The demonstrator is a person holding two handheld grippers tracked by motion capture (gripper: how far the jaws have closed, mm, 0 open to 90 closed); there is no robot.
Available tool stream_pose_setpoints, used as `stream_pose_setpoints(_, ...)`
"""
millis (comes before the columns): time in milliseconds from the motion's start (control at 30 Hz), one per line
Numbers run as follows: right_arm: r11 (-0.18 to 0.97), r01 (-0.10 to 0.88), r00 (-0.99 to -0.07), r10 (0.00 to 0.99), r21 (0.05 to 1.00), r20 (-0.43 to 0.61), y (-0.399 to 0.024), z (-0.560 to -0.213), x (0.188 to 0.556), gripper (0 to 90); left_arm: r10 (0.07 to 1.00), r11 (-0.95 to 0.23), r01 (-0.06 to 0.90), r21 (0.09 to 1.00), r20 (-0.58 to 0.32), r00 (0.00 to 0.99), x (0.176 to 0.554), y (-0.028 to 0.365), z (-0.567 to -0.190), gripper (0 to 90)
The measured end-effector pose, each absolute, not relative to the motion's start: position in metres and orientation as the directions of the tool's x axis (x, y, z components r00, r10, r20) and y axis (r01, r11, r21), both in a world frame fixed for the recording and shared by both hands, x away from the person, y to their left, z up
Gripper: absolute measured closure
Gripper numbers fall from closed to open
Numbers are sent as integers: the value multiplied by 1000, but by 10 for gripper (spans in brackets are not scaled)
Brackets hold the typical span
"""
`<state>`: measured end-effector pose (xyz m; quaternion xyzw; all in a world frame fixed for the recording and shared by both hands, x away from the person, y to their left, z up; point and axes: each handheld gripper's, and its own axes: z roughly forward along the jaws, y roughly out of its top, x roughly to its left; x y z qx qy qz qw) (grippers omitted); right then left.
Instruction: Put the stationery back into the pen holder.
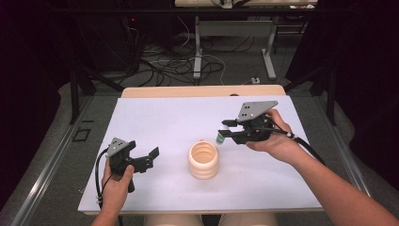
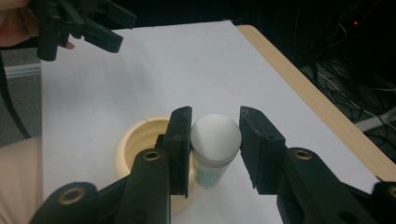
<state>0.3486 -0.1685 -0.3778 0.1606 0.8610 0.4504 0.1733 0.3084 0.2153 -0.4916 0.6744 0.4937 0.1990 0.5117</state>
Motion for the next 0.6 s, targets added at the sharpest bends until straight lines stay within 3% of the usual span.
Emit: stream_pose_setpoints(600, 548, 147, -925, 372, 824, -82, -131, -399, 348, 647, 873, 13, 463, 886, -235, 427, 308, 217, -492, 5)
